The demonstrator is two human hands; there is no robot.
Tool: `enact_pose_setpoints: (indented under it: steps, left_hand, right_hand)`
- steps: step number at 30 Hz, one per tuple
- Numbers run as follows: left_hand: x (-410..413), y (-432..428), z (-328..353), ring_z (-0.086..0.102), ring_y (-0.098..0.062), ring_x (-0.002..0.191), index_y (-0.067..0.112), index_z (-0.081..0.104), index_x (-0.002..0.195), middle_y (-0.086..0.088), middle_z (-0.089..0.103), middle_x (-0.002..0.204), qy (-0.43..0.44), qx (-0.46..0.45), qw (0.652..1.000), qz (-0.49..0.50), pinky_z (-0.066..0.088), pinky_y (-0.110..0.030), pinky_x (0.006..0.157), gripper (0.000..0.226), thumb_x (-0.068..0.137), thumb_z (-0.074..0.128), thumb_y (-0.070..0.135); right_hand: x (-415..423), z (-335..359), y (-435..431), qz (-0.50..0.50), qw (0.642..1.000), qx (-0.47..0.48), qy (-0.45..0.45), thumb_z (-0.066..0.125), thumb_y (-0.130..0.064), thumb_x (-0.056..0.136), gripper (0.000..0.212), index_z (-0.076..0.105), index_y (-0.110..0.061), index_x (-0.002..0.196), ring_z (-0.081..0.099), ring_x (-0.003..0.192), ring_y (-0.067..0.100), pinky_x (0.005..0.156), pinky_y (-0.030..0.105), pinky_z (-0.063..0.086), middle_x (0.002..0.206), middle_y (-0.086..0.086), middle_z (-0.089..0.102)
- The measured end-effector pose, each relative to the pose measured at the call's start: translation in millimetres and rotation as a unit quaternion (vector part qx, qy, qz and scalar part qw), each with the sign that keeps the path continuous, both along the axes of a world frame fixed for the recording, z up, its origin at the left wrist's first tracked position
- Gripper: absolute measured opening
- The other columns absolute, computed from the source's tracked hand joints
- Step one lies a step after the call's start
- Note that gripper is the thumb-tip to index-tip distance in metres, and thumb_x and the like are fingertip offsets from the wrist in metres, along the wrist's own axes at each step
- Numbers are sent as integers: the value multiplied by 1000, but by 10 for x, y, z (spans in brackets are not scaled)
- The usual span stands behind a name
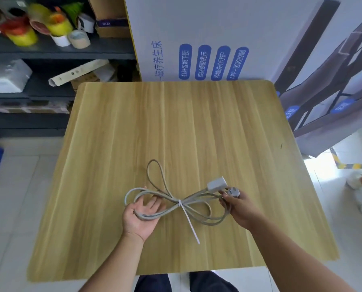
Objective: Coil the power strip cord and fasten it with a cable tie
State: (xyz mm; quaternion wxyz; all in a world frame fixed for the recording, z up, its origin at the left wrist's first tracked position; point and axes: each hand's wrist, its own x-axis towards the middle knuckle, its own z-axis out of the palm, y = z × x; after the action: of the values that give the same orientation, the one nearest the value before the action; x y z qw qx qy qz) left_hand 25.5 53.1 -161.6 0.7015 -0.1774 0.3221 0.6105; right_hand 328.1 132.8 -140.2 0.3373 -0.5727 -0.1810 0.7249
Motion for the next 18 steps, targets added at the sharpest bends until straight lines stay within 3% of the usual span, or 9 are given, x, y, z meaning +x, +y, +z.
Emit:
enact_pose_setpoints:
  steps: [4, 8, 11, 15, 18]
  left_hand:
    - [23, -111, -39, 46, -36, 132, 19, 46, 138, -17, 50, 140, 21, -76, 996, 36, 27, -59, 112, 57, 83, 34, 14]
    - [-64, -178, -35, 50, -30, 129, 15, 55, 130, -9, 56, 139, 89, -129, 988, 8, 31, -47, 111, 49, 84, 41, 10]
    - [-160, -218, -54, 50, -29, 127, 16, 59, 119, -5, 61, 127, 144, -150, 978, -30, 34, -43, 105, 34, 90, 41, 10]
    - [-291, -281, -50, 52, -28, 119, 14, 60, 107, -9, 62, 113, 194, -179, 962, -62, 35, -40, 107, 21, 96, 42, 10]
    - [-333, -356, 71, 58, -25, 101, 11, 59, 99, -13, 60, 104, 262, -181, 942, -107, 40, -38, 99, 16, 96, 44, 6]
  right_hand:
    - [41, -185, -95, -18, 999, -8, -45, 50, 14, 93, 21, 56, 3, 110, 67, 80, 20, 66, 24, 59, 95, 17, 65]
    - [30, -223, -145, -13, 992, 2, -124, 57, 13, 89, 23, 61, -8, 99, 66, 72, 19, 66, 30, 55, 86, 12, 67]
    - [46, -233, -118, -7, 984, -8, -180, 61, 13, 85, 27, 61, -9, 102, 63, 80, 24, 74, 35, 53, 92, 13, 66]
    - [125, -352, -85, 17, 974, -34, -224, 65, 11, 77, 42, 62, -2, 117, 69, 89, 25, 75, 34, 57, 102, 14, 72]
    - [143, -207, -108, 29, 973, -35, -225, 60, 15, 80, 41, 60, -2, 117, 66, 93, 23, 81, 32, 52, 100, 9, 71]
